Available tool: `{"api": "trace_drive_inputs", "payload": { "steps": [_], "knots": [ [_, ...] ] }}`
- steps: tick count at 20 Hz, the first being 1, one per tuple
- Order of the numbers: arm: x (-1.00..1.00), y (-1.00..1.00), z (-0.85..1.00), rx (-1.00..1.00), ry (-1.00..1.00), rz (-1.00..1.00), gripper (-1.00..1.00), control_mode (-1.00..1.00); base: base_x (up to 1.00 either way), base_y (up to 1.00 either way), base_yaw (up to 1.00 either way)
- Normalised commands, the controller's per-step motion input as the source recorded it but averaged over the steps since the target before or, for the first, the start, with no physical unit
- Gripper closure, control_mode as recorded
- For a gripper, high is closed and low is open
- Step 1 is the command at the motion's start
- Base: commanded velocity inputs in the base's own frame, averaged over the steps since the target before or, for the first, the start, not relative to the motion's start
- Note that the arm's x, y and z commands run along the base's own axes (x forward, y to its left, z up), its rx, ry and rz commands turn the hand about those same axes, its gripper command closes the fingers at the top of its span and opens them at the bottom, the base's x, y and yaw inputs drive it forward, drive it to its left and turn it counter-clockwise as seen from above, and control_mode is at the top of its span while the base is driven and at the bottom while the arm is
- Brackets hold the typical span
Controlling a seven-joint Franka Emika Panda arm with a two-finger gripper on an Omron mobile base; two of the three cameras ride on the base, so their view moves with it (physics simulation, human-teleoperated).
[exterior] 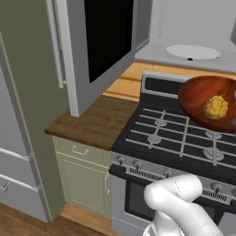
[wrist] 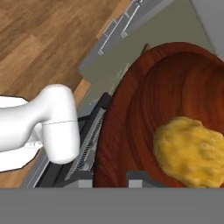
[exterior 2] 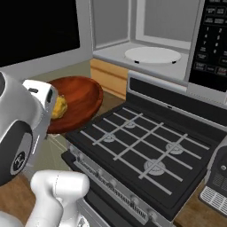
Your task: Pick the squash from the sink and place it in the bowl. Then pick the bowl and place it in the microwave. Then close the microwave door and press the start button.
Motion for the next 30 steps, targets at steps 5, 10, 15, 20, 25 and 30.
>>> {"api": "trace_drive_inputs", "payload": {
  "steps": [5,10,15,20,25,30],
  "knots": [
    [0.08,-0.01,0.52,0.00,-0.10,-0.03,1.00,-1.00,0.00,0.00,0.00],
    [0.38,-0.03,0.21,0.00,-0.20,0.00,1.00,-1.00,0.00,0.00,0.00],
    [0.61,-0.15,0.09,0.00,-0.19,0.00,1.00,-1.00,0.00,0.00,0.00],
    [0.77,-0.16,0.10,0.00,-0.04,-0.01,1.00,-1.00,0.00,0.00,0.00],
    [0.44,-0.13,0.42,0.01,0.15,-0.02,1.00,-1.00,0.00,0.00,0.00],
    [0.50,-0.18,0.12,0.00,0.05,0.00,1.00,-1.00,0.00,0.00,0.00]
  ]
}}
